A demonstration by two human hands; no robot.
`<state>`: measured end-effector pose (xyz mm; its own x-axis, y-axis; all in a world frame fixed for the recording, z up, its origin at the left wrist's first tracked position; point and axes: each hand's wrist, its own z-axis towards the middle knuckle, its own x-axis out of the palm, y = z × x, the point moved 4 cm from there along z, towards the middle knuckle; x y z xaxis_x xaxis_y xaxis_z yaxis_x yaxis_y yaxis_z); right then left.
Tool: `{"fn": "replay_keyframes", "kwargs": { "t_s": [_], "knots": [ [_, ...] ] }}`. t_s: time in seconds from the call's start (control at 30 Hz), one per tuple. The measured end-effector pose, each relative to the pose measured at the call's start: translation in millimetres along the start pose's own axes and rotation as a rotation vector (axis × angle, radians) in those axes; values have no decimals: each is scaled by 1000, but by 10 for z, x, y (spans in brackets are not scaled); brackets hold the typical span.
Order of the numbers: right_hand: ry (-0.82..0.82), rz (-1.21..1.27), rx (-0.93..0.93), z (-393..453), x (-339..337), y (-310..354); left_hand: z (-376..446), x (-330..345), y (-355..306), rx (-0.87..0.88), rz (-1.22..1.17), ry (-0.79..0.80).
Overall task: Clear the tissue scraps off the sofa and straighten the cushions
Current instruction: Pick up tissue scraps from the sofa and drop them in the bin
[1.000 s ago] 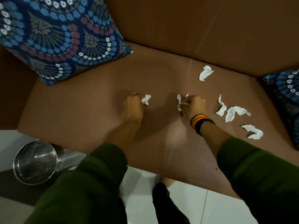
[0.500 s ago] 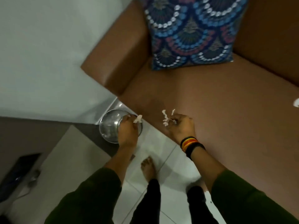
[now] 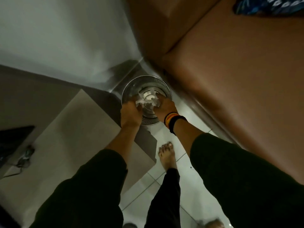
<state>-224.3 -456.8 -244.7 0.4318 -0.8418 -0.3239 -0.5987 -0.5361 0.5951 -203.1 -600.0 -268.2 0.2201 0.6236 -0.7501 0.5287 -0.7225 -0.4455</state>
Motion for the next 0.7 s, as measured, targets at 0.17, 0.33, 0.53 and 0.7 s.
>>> {"fn": "replay_keyframes", "kwargs": {
  "t_s": [0.17,0.33,0.53,0.7],
  "knots": [
    [-74,-200,-168,-413,-191,-58,-223,19,-119,194,185,91],
    [-412,-521,-346,-1232,-975,-58,-817,-194,-983,567,455,11],
    [-650,-454,-120,-2206,-2369,-594,-1514,85,-2626,1040,548,65],
    [-803,-268,77,-2825,-3501,-1567,-2184,895,-4002,1287,557,130]
  ]
}}
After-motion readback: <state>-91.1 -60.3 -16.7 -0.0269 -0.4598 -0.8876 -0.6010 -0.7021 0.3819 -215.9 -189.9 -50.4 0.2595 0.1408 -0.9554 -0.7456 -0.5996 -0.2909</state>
